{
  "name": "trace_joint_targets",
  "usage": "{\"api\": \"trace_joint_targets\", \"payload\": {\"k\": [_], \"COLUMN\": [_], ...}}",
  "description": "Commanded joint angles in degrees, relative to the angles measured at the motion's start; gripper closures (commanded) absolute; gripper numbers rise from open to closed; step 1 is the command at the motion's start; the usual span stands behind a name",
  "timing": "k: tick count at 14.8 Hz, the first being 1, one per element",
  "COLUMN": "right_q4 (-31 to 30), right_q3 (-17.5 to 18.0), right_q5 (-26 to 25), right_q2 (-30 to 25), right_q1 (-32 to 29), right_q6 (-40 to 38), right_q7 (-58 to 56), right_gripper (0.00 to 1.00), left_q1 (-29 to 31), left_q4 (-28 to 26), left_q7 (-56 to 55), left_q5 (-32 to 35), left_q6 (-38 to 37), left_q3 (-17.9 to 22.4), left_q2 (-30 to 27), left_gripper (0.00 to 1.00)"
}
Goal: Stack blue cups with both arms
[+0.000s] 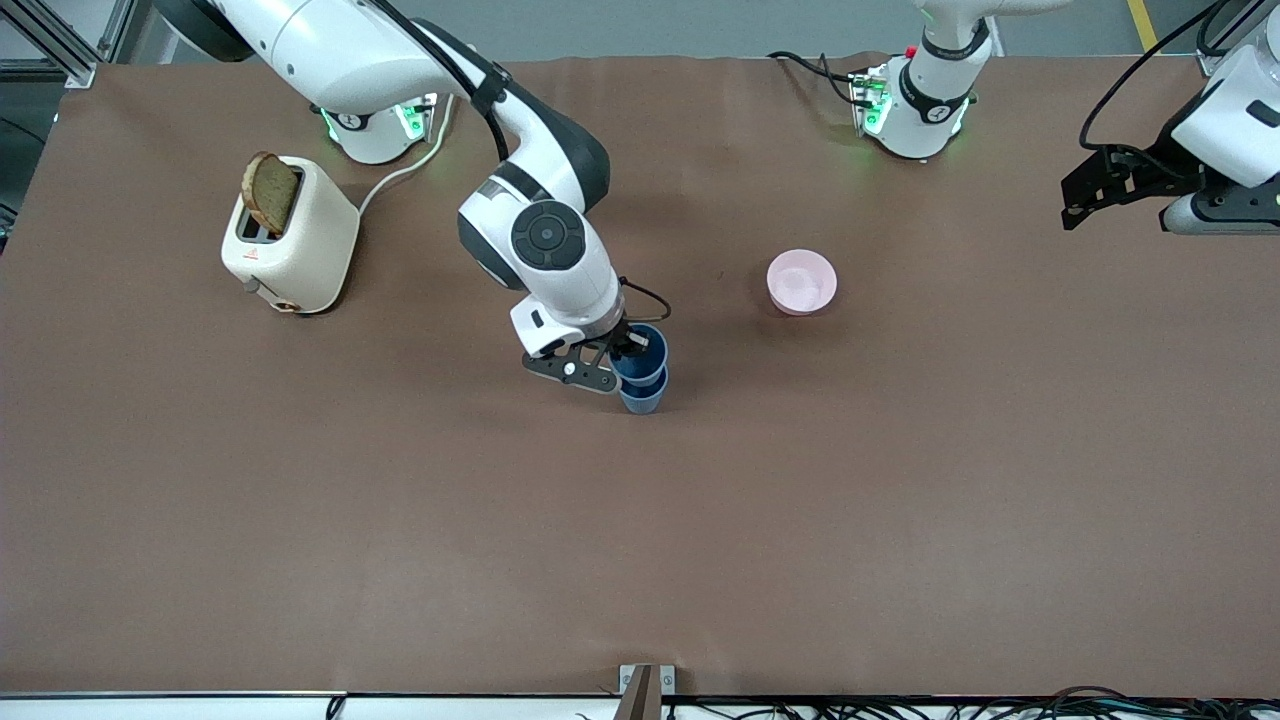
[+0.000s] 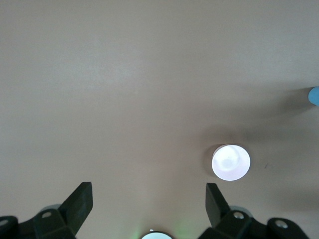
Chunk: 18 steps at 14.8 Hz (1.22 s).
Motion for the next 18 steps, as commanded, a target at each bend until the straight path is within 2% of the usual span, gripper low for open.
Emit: {"api": "trace_joint_targets", "payload": {"k": [1, 7, 11, 12, 15, 16, 17, 18], "right_q4": [0.0, 0.2, 0.2, 0.2, 0.2, 0.2, 0.3, 0.3], "right_q3": [0.8, 0.8, 0.8, 0.8, 0.8, 0.8, 0.8, 0.8], "right_q5": [-2.7, -4.2, -4.2, -4.1, -3.8, -3.9, -3.9, -4.3], "right_q2": [0.9, 1.2, 1.9, 1.9, 1.9, 1.7, 1.5, 0.7], "right_q1": [-0.5, -0.9, -0.7, -0.6, -0.4, -0.6, -0.8, -1.0], "right_q6": [0.5, 2.1, 2.1, 2.0, 2.0, 1.9, 1.9, 1.3], "right_q7": [1.0, 0.9, 1.1, 1.3, 1.4, 1.2, 1.1, 1.0], "right_gripper": [0.96, 0.96, 0.87, 0.80, 0.45, 0.36, 0.22, 0.00], "left_q1": [0.1, 0.5, 0.4, 0.4, 0.4, 0.5, 0.5, 0.5], "left_q4": [-0.8, -0.7, -0.6, -0.6, -0.1, 0.2, 0.3, 0.4], "left_q7": [0.9, 0.9, 0.9, 0.9, 0.9, 0.9, 0.9, 0.9], "left_q5": [-0.3, -0.6, -0.6, -0.7, -0.8, -0.8, -0.9, -0.9], "left_q6": [0.6, 0.6, 0.6, 0.6, 0.7, 0.7, 0.7, 0.7], "left_q3": [0.0, 0.3, 0.2, 0.2, 0.3, 0.3, 0.3, 0.4], "left_q2": [-1.1, -0.9, -0.8, -0.8, -0.4, -0.3, -0.3, -0.3], "left_gripper": [0.00, 0.00, 0.00, 0.00, 0.00, 0.00, 0.00, 0.00]}}
